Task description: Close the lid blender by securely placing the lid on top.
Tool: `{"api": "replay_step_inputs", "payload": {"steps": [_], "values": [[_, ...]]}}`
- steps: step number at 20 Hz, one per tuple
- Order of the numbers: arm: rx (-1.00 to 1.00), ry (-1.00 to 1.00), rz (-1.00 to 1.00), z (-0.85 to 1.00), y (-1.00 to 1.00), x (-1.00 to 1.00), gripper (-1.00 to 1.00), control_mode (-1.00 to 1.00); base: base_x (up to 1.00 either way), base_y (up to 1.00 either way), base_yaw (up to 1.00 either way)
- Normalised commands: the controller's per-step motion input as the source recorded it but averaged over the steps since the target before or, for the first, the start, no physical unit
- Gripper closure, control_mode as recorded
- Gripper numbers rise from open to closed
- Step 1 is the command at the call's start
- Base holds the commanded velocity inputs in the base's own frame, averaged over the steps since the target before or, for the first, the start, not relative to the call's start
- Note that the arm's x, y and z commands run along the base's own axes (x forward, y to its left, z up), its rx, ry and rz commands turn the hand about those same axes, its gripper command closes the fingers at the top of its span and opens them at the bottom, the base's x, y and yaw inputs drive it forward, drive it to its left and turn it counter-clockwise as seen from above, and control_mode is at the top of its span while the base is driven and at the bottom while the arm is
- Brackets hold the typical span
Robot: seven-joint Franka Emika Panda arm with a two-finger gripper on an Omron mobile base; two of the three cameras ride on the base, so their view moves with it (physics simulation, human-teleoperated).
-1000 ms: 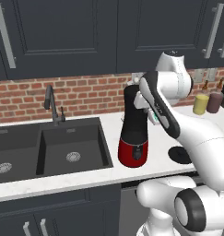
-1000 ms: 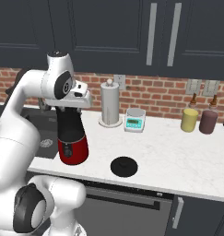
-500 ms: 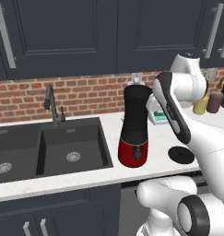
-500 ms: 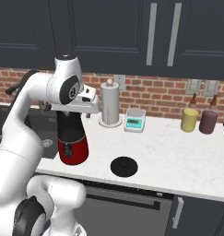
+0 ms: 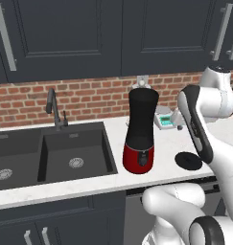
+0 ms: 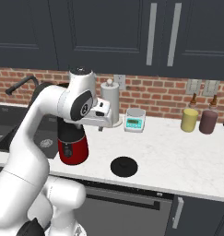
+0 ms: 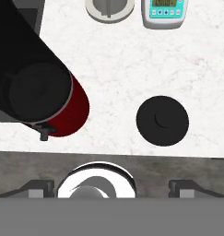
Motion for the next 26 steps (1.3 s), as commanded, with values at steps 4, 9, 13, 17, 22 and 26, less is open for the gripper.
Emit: {"api": "replay_step_inputs", "payload": {"steps": [4,9,13,17,22,26], "values": [[0.01,-0.02,0.0,-0.23,-0.49,-0.01,-1.0,-1.0,0.0,0.0,0.0],[0.0,-0.02,0.0,-0.28,-0.46,0.0,-1.0,-1.0,0.0,0.0,0.0],[0.0,0.0,0.0,-0.48,-0.28,0.0,-1.0,-1.0,0.0,0.0,0.0],[0.0,-0.02,0.0,-0.53,-0.17,0.0,-1.0,-1.0,0.0,0.0,0.0],[0.0,0.0,0.0,-0.53,-0.02,0.0,-1.0,-1.0,0.0,0.0,0.0],[0.0,0.0,0.0,-0.48,-0.08,0.0,-1.0,-1.0,0.0,0.0,0.0]]}}
